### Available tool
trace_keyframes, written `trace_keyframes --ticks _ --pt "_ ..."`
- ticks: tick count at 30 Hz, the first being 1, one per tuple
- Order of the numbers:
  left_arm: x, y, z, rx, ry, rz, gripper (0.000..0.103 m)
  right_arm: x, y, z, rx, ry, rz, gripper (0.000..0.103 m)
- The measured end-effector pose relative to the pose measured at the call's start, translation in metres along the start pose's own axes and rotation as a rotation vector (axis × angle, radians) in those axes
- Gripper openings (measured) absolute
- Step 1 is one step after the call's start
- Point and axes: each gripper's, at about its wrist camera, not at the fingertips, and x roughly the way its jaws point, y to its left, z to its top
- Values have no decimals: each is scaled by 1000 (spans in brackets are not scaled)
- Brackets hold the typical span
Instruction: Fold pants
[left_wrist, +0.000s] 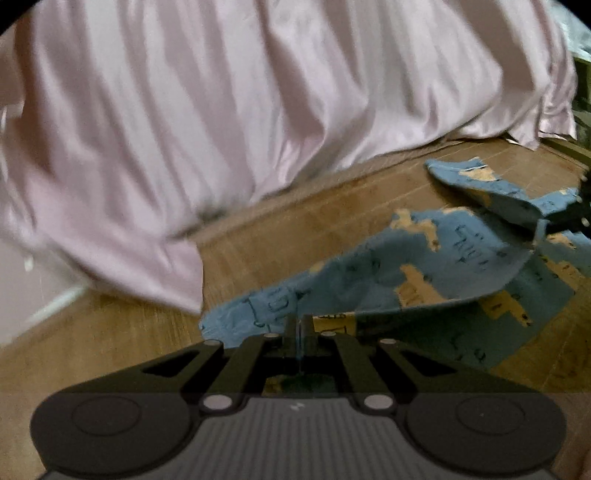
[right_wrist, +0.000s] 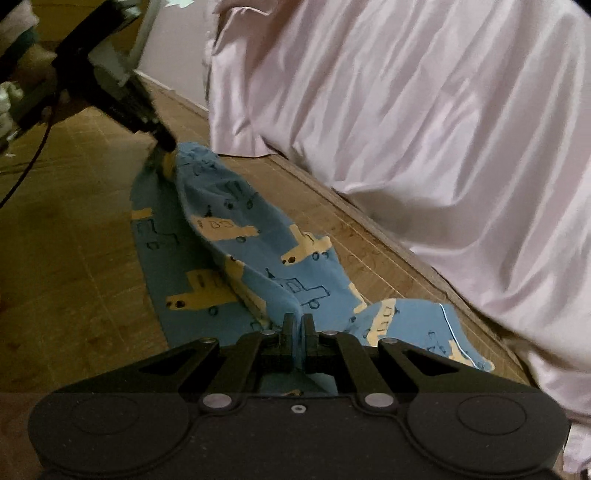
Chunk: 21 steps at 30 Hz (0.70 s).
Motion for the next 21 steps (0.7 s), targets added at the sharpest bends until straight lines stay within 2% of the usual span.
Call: trace_keyframes --ticks 2,7,11,18,21 --pt "4 0 -7 -35 6 -6 0 -4 4 -1 -7 -14 -19 1" --pt "-3 -3 -13 19 -14 -22 0 -21 19 -3 -92 -30 -15 1" --pt "-6 -2 -20 55 15 -54 0 -27 35 -13 -149 -8 12 1" --pt "-8 2 -26 55 42 -66 0 -35 52 -23 -160 10 24 1" --pt "-7 0 -28 89 54 -76 0 -31 58 -31 -176 41 32 1"
